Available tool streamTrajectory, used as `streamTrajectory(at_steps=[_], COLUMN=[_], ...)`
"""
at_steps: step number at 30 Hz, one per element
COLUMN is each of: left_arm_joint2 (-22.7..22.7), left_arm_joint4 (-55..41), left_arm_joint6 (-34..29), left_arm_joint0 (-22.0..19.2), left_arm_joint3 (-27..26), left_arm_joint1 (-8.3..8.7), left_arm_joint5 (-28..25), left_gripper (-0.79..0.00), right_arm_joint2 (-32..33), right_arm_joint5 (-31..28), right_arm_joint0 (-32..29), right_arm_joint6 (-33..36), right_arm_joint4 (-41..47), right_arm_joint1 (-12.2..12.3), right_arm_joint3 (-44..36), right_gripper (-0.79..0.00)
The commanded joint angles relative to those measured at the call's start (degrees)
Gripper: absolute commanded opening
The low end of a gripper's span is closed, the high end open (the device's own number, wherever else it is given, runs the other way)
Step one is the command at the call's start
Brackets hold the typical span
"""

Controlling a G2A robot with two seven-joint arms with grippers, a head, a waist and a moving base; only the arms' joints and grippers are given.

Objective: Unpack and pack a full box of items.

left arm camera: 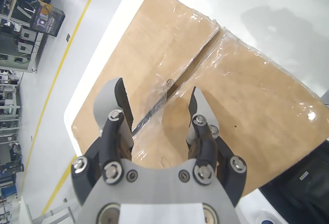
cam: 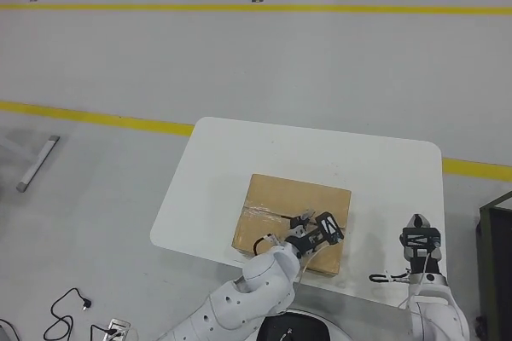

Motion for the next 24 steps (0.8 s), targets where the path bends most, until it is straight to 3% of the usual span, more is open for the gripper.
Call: streamTrajectory(at_steps=[1,10,19,21,24], left_arm_joint2=[-0.21,-1.19,-2.62,-3.0,-3.67], left_arm_joint4=[0.13,1.08,2.94,3.36,3.95], left_arm_joint6=[-0.17,-0.55,-0.95,-0.96,-0.79], left_arm_joint0=[-0.04,-0.13,0.53,0.85,1.41], left_arm_joint3=[0.37,1.32,1.25,0.95,0.25], left_arm_joint1=[-0.19,-0.9,-1.23,-1.25,-1.25], left_arm_joint5=[0.08,-0.18,-0.21,-0.16,-0.01], left_gripper=[-0.299,-0.332,-0.539,-0.613,-0.785], right_arm_joint2=[-0.04,0.3,0.55,0.5,0.44], right_arm_joint5=[0.02,-0.28,-0.52,-0.59,-0.61], right_arm_joint0=[-0.01,-0.06,0.0,0.01,0.01], right_arm_joint6=[-0.01,0.1,0.15,0.18,0.16], right_arm_joint4=[-0.07,0.54,0.79,0.71,0.77], right_arm_joint1=[-0.04,-0.18,-0.3,-0.33,-0.39], right_arm_joint3=[-0.04,-0.18,-0.23,-0.31,-0.35], right_gripper=[-0.785,-0.785,-0.785,-0.785,-0.785])
